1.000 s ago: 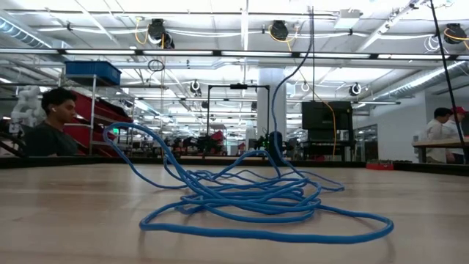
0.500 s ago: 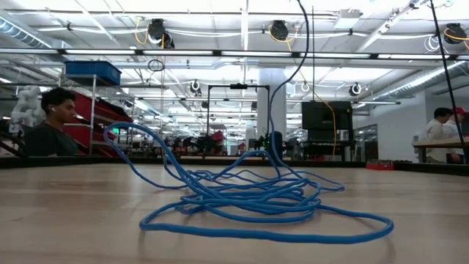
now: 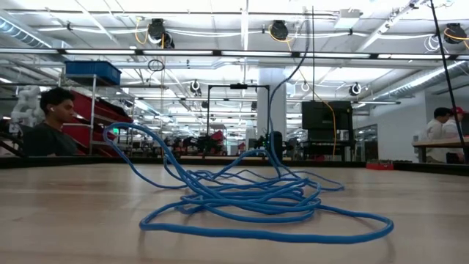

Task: Coil cords
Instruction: Coil the blue wire onto the spool

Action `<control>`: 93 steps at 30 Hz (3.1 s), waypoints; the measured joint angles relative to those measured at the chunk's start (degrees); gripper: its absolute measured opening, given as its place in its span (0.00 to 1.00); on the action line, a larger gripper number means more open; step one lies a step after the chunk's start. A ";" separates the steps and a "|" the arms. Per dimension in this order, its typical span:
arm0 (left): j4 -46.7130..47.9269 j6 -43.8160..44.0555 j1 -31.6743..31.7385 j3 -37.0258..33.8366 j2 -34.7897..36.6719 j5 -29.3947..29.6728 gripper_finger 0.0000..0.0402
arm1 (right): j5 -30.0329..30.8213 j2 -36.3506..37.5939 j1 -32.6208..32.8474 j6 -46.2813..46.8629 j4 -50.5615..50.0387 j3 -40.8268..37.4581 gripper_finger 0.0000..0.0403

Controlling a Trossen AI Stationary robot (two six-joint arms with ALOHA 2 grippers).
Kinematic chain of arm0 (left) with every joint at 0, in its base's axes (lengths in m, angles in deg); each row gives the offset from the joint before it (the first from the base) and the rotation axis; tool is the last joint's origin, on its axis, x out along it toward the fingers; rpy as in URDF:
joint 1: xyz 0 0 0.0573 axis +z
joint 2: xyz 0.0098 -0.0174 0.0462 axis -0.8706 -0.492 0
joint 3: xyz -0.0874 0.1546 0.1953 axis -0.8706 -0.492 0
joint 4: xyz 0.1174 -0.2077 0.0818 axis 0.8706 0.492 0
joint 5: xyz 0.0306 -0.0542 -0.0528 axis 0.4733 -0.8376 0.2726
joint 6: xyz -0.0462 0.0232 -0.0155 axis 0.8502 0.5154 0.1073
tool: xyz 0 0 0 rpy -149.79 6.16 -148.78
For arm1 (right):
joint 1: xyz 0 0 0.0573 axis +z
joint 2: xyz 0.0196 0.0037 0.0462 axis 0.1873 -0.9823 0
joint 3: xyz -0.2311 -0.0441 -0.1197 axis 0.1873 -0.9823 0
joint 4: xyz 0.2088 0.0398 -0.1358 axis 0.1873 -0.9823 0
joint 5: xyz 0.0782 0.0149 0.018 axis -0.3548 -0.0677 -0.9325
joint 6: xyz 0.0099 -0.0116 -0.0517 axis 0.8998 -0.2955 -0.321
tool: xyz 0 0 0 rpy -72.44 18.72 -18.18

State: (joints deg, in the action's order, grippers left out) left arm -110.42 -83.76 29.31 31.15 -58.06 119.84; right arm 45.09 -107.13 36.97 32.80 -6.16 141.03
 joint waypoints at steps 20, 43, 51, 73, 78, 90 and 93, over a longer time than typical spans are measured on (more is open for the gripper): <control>4.56 -3.30 -1.19 0.00 0.00 -1.50 0.27 | 0.06 0.00 1.98 -4.52 5.50 0.02 0.00; 6.66 -1.31 -0.63 0.00 0.00 -7.30 0.30 | -0.25 0.02 4.11 -8.18 9.74 0.02 0.00; 6.77 -1.29 -0.27 0.00 0.00 -3.83 0.41 | -0.40 0.02 4.11 -8.30 9.90 0.02 0.00; -6.33 -1.77 0.30 0.02 -6.34 7.18 0.42 | -0.49 0.02 4.53 -8.66 10.17 0.02 0.00; -5.89 -1.73 0.34 0.02 -6.34 6.24 0.41 | -0.49 0.02 4.49 -8.68 10.16 0.02 0.00; -5.67 -3.26 0.85 0.02 -6.34 4.20 0.41 | -0.46 0.02 4.49 -8.68 10.17 0.02 0.00; -5.93 -3.16 1.36 0.02 -6.34 0.83 0.41 | -0.46 0.02 4.49 -8.74 10.18 0.02 0.00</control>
State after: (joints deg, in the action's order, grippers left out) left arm -116.35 -86.91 30.67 31.17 -64.40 120.67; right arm 44.63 -107.10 41.45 24.05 4.02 141.06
